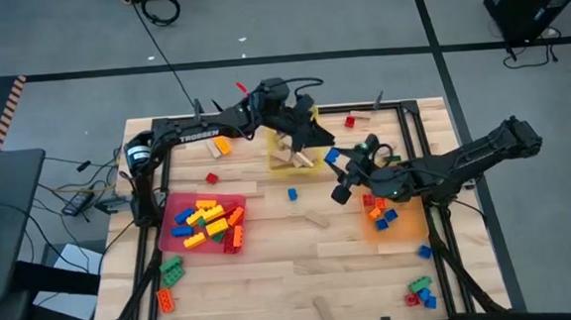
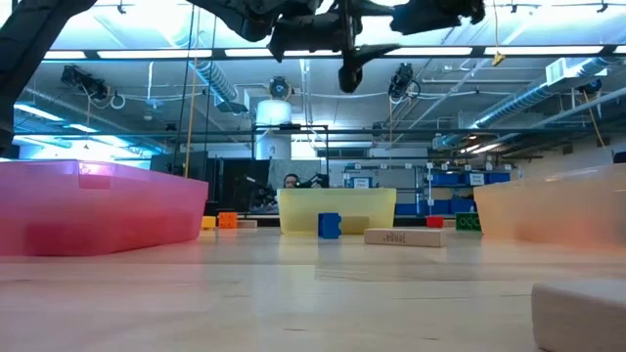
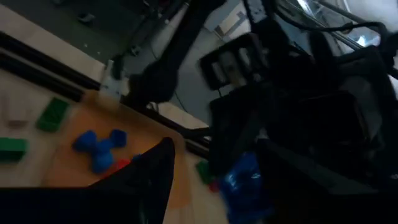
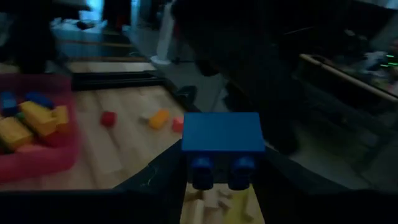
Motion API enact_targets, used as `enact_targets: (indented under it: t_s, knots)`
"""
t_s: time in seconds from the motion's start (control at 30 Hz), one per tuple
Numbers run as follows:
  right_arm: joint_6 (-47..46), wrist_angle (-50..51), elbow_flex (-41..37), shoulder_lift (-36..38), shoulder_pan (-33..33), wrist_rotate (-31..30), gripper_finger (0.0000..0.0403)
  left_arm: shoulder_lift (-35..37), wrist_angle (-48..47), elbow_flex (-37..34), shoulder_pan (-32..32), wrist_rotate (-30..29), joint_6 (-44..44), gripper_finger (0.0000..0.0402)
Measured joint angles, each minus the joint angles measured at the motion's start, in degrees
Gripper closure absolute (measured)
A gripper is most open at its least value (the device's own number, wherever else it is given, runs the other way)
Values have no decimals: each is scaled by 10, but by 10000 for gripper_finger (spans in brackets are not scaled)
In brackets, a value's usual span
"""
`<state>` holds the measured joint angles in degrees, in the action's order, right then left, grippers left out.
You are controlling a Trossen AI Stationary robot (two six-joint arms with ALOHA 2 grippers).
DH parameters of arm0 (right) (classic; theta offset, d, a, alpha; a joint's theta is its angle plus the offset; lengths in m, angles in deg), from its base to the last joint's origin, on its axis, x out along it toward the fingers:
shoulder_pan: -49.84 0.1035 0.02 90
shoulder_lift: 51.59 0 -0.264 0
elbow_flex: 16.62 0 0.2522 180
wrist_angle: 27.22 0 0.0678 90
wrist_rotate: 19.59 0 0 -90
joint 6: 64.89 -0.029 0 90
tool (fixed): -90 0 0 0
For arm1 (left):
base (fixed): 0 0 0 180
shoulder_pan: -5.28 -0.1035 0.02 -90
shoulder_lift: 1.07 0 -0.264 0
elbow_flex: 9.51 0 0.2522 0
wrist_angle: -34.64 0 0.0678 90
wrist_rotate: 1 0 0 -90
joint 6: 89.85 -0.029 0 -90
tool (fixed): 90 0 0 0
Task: Sort blocks by size
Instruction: Put the 1 stud blue game piece into the orange bin
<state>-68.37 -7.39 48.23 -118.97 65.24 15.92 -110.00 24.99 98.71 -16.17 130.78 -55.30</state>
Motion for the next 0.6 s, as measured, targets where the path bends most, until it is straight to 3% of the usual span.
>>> enact_targets:
  t_s: [0.17,0.33,0.43,0.6]
  knots:
    - [-95,80,0,37,13,-41,233,0,-25,0,-24,-2,-59,168]
    - [-338,224,0,73,14,-38,241,1,-85,0,-32,-33,-175,177]
    - [-505,343,0,89,4,9,237,2,-131,0,-32,-80,-233,183]
    - [-718,527,0,80,-28,163,235,12,-208,0,-32,-132,-281,185]
